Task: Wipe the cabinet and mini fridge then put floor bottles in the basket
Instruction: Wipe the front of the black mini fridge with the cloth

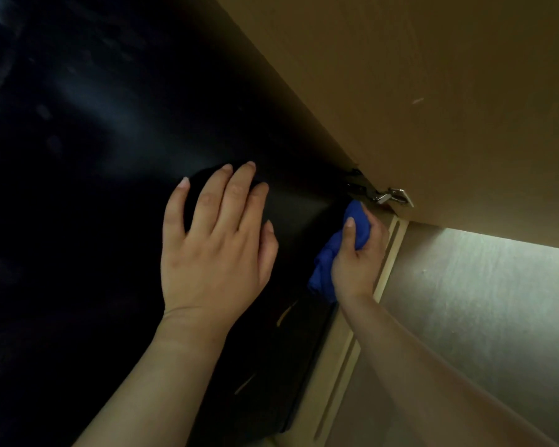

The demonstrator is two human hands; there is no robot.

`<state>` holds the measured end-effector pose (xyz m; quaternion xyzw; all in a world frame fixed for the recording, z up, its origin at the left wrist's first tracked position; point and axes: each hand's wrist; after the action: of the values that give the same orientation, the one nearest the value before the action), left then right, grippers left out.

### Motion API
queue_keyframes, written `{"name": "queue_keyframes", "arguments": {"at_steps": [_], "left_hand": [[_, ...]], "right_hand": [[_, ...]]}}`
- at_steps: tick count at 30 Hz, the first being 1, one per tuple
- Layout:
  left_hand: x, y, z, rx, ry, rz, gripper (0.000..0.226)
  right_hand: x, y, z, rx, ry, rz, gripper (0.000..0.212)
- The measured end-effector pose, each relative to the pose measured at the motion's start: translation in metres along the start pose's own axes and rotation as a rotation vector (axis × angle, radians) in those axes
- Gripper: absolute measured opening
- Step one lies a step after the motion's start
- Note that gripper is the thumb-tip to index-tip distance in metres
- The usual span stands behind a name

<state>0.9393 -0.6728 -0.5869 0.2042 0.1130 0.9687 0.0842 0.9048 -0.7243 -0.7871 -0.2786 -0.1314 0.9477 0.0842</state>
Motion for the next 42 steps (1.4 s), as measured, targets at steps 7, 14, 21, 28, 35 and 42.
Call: {"name": "queue_keyframes", "arguments": {"at_steps": [7, 14, 21, 28, 35, 42], "left_hand": [[0.000, 0.000, 0.000, -0.005, 0.009, -0.013, 0.040], [0.001, 0.000, 0.000, -0.010, -0.002, -0.013, 0.037], [0.000, -0.002, -0.001, -0.001, -0.002, -0.029, 0.036], [-0.001, -0.002, 0.000, -0.010, -0.009, -0.014, 0.036], [-0.002, -0.003, -0.001, -0.008, 0.007, -0.012, 0.036], [-0.003, -0.003, -0.001, -0.022, 0.003, -0.014, 0.036]], "right_hand": [[-0.016, -0.005, 0.022, 0.153, -0.008, 0.099, 0.032], [0.009, -0.005, 0.000, 0.054, -0.039, 0.149, 0.035], [0.013, -0.015, -0.008, 0.150, -0.114, 0.189, 0.039], [0.014, 0.016, -0.020, -0.002, -0.076, 0.056, 0.034], [0.021, -0.002, -0.025, -0.040, -0.079, 0.035, 0.033], [0.020, 0.015, -0.018, -0.029, -0.147, 0.050, 0.034]]}}
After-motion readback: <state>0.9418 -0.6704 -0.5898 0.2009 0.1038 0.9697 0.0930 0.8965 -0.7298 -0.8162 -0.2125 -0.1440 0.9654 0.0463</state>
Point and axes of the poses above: each hand's wrist, its own y-axis towards the middle knuckle, its own x-axis out of the back of the hand, z = x × y, and after that the axes turned 14 degrees about y, right-handed
